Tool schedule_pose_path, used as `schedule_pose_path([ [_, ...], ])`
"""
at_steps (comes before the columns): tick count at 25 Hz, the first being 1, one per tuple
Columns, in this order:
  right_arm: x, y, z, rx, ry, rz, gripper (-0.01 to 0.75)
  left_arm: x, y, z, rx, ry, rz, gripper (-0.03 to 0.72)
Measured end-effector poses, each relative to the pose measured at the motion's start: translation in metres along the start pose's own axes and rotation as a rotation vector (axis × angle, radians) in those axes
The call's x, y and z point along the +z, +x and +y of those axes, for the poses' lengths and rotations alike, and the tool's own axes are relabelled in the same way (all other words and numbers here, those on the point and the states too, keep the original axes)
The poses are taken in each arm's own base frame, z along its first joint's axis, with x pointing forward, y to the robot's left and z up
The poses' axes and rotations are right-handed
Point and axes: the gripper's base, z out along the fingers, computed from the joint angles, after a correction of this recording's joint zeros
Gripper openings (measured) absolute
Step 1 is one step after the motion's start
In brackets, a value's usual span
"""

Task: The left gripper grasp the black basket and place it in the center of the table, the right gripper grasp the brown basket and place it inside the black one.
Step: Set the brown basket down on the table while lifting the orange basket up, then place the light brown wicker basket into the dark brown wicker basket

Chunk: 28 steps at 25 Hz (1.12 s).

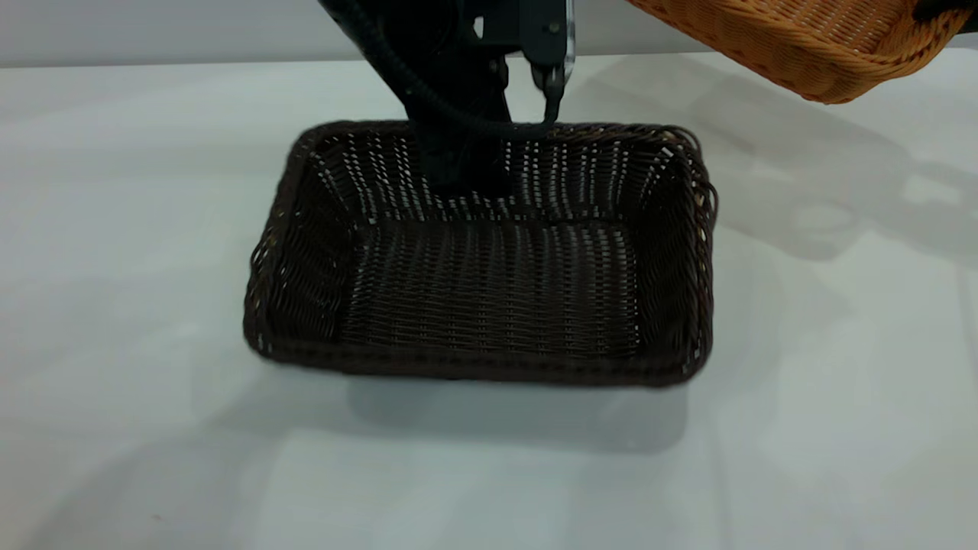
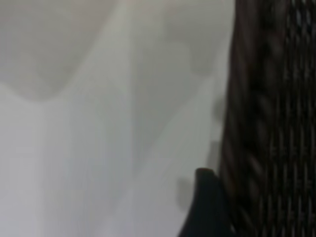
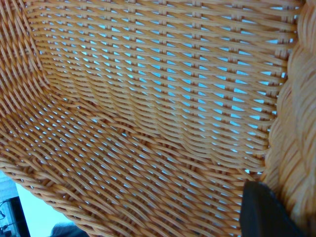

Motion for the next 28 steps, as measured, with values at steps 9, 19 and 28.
schedule_pose_path([
  [9,0.000,0.009,0.007,0.008,-0.067,0.091,0.063,-0.056,0.014,0.037,-0.408,-0.091,-0.039,0.545],
  [19,0.035,0.048,0.040,-0.038,-0.002,0.322,0.063,-0.142,0.141,0.091,-0.900,-0.222,0.018,0.545],
  [28,0.073,0.100,0.082,-0.138,0.047,0.501,0.063,-0.165,0.198,0.098,-1.071,-0.301,0.046,0.546],
])
